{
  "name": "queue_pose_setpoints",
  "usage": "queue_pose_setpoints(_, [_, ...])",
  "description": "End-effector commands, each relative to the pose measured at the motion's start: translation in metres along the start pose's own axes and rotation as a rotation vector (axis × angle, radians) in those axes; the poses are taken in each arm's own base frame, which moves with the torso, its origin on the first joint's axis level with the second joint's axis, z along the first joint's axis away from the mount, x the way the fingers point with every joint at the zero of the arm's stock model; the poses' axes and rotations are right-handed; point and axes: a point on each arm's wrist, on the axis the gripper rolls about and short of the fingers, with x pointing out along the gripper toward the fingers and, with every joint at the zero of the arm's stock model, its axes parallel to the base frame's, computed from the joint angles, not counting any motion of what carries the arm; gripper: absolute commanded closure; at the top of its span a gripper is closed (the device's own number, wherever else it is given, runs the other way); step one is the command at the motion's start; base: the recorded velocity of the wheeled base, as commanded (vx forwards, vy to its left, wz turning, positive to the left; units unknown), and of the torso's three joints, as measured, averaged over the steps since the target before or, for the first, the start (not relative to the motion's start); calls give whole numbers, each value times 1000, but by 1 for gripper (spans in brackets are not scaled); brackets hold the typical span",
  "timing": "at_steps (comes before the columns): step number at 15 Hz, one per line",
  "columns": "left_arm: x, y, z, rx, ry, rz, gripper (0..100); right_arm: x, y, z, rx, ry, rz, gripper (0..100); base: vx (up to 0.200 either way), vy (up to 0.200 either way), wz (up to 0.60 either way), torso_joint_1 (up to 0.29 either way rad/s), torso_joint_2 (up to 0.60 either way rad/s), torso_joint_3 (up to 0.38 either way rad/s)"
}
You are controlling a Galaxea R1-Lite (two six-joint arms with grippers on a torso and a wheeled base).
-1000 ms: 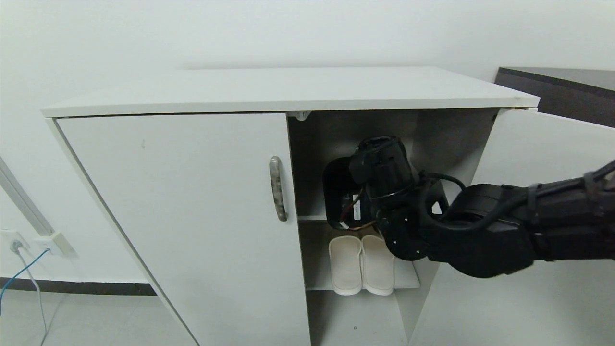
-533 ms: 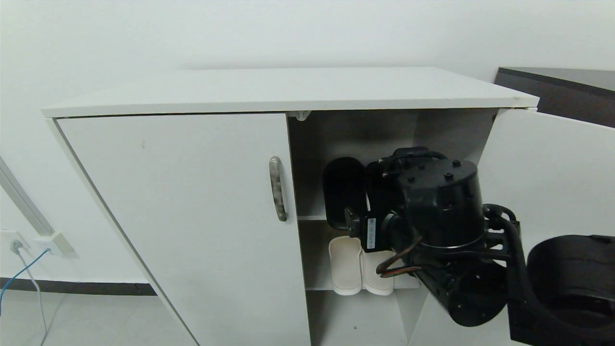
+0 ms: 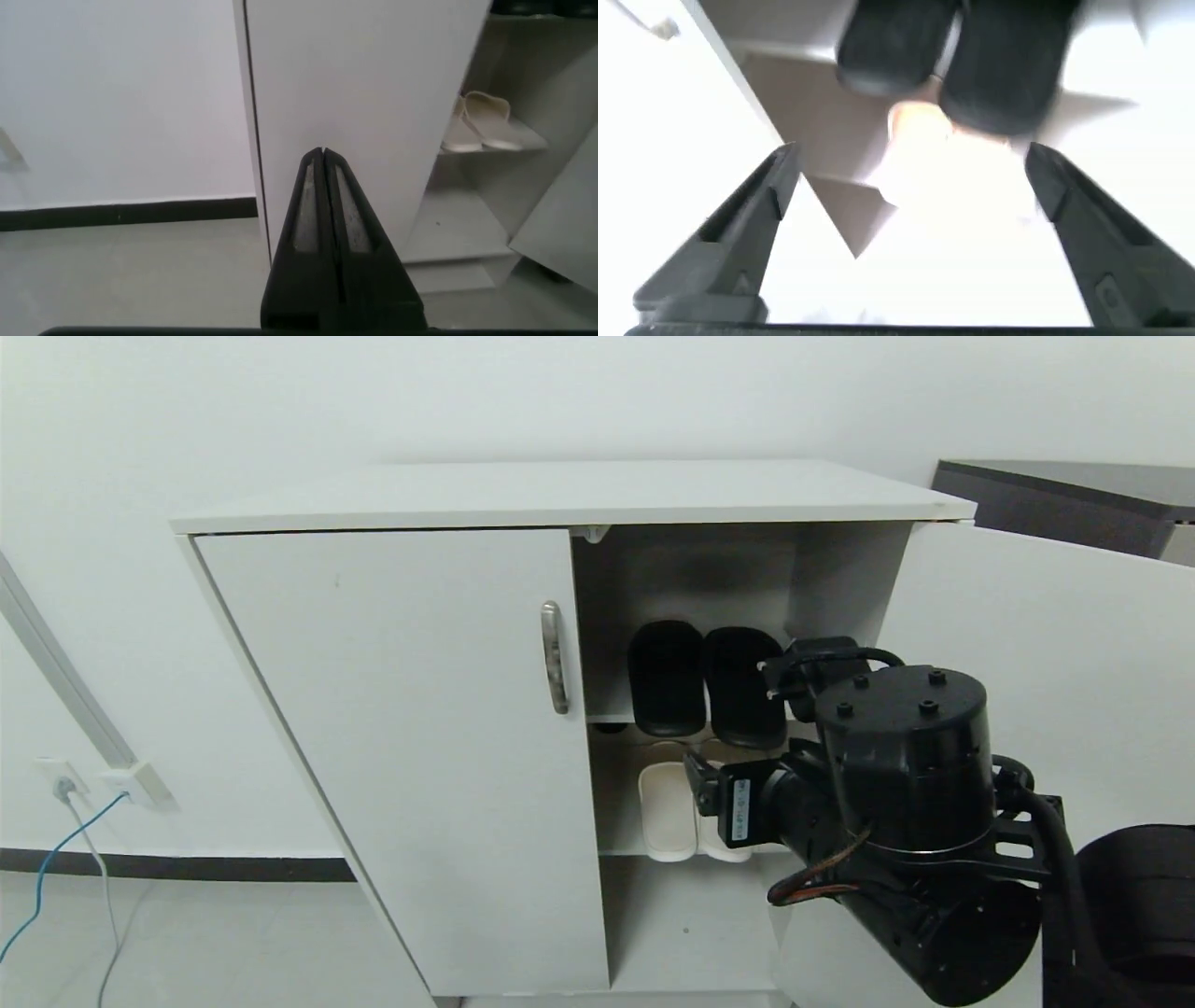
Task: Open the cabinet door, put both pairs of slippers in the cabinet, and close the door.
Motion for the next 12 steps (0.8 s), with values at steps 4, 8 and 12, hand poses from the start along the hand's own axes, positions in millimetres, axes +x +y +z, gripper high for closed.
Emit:
queue_pose_setpoints(4, [0, 0, 0, 0, 1, 1, 100, 1, 0, -7, -17, 25, 14, 100, -200, 0, 0, 1, 2, 1])
queue_pose_setpoints(8, [0, 0, 0, 0, 0, 1, 100, 2, -5, -19, -55, 64, 20, 100, -200, 0, 0, 2, 4, 2])
queue_pose_setpoints(12, [0, 0, 0, 0, 1, 1, 100, 4, -6, -22, -70, 75, 19, 100, -150, 0, 0, 3, -1, 3])
